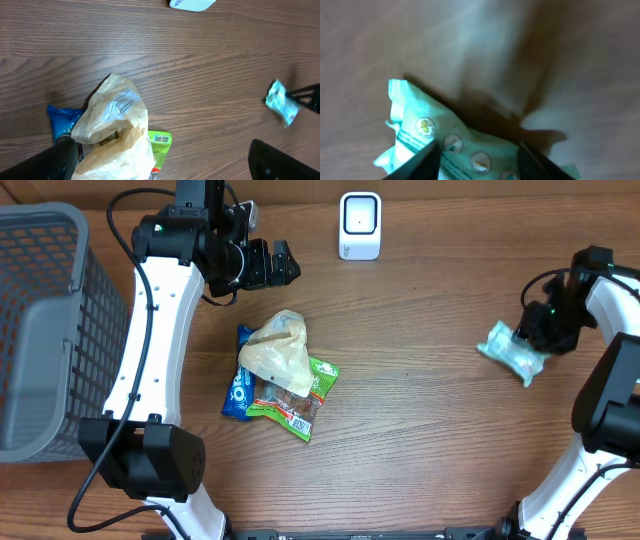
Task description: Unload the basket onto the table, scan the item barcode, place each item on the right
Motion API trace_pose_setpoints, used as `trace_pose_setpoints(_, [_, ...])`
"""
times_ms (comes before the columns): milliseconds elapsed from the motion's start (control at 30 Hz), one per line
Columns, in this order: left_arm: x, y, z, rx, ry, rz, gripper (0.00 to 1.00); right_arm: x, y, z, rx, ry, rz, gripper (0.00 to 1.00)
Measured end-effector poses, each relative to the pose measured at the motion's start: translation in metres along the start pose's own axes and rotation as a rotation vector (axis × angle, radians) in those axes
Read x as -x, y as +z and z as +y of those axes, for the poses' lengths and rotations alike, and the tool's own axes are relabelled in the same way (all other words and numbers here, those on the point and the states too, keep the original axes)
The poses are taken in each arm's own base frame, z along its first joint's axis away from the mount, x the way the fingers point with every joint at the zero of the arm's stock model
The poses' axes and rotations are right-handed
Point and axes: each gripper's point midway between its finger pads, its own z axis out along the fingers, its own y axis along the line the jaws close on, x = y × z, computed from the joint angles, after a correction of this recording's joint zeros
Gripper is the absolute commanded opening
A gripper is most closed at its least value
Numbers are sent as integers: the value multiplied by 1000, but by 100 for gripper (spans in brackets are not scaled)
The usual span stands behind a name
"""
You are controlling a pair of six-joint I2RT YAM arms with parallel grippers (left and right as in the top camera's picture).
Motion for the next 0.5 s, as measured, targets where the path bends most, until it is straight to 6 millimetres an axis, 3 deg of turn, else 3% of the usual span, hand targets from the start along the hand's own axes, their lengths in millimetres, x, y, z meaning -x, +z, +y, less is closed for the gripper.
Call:
trace_pose_setpoints(67, [0,0,0,0,0,0,100,-21,1,12,4,13,85,38])
trace_pose_setpoints(200, [0,0,0,0,0,0,100,-43,4,46,54,21,164,38])
trace_pose_setpoints(367, [0,0,0,0,0,0,100,-60,10,123,189,7,203,38])
trace_pose_setpoints(433, [0,0,0,0,0,0,100,-68,13,164,274,-56,207,38])
trace_pose_setpoints(500, [0,0,0,0,0,0,100,-81,14,191,312,-120,226,35])
